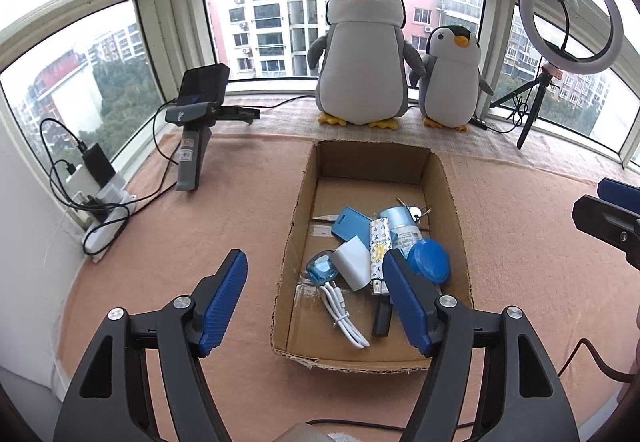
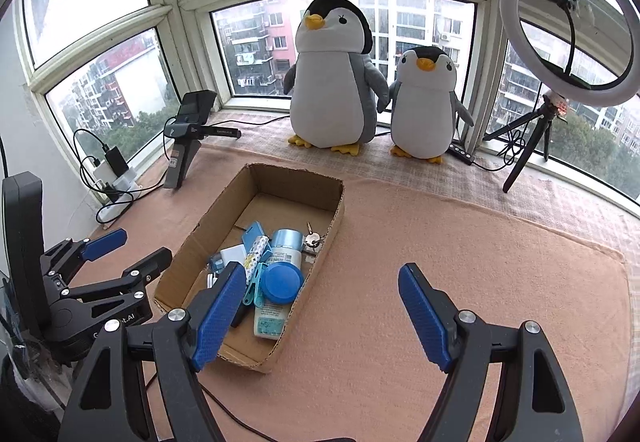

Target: Organize rigid objects

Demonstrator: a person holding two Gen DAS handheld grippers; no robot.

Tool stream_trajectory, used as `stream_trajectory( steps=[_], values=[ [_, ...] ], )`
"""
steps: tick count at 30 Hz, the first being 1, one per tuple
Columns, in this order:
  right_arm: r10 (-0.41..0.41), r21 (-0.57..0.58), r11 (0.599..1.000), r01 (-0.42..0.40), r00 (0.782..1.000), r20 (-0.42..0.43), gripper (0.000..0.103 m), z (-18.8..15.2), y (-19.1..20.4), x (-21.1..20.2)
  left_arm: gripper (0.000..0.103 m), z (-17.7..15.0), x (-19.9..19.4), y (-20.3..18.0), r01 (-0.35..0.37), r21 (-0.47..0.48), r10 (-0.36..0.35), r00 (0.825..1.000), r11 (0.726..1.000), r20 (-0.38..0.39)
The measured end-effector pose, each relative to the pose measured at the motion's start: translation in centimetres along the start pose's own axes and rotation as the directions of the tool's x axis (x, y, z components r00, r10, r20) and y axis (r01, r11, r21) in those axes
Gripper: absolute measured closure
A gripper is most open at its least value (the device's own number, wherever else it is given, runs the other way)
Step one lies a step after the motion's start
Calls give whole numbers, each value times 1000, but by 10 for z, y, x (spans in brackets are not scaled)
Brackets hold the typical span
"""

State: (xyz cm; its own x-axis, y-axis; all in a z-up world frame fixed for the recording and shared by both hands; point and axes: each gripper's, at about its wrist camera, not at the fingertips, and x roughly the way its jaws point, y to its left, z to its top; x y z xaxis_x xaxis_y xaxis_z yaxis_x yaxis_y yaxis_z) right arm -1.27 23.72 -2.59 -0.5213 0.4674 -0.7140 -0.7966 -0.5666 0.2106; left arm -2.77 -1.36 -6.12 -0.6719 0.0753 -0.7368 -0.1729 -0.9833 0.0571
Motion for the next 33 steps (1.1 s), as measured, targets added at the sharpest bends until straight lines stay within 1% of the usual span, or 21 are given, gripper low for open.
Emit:
stream_trajectory(
  steps=[1,3,6,8,9,13,17,33],
  values=[
    [-9,8,1000,9,1000,8,28,-1,-2,-4,32,2,-3,-2,1,4,-1,1000,1000,8],
    [-26,24,999,25,999,25,28,-3,-6,-11,25,4,-9,-4,7,11,-7,1000,1000,22],
    [-56,42,998,54,998,40,27,-7,-11,-18,25,6,-18,-9,21,23,-22,999,1000,40],
    [-79,56,995,76,996,50,19,-11,-14,-23,25,7,-22,-13,34,36,-35,998,999,49],
    [-89,63,994,85,995,54,17,-13,-16,-24,25,7,-24,-15,42,42,-44,998,998,52],
    [-108,88,991,103,993,56,17,-18,-24,-26,24,6,-26,-22,71,56,-74,996,996,47],
    [-133,99,987,126,989,61,17,-20,-28,-28,24,5,-27,-28,86,69,-89,995,994,41],
    [-133,97,987,128,990,53,16,-21,-29,-25,24,5,-26,-27,92,65,-94,995,994,34]
  ],
)
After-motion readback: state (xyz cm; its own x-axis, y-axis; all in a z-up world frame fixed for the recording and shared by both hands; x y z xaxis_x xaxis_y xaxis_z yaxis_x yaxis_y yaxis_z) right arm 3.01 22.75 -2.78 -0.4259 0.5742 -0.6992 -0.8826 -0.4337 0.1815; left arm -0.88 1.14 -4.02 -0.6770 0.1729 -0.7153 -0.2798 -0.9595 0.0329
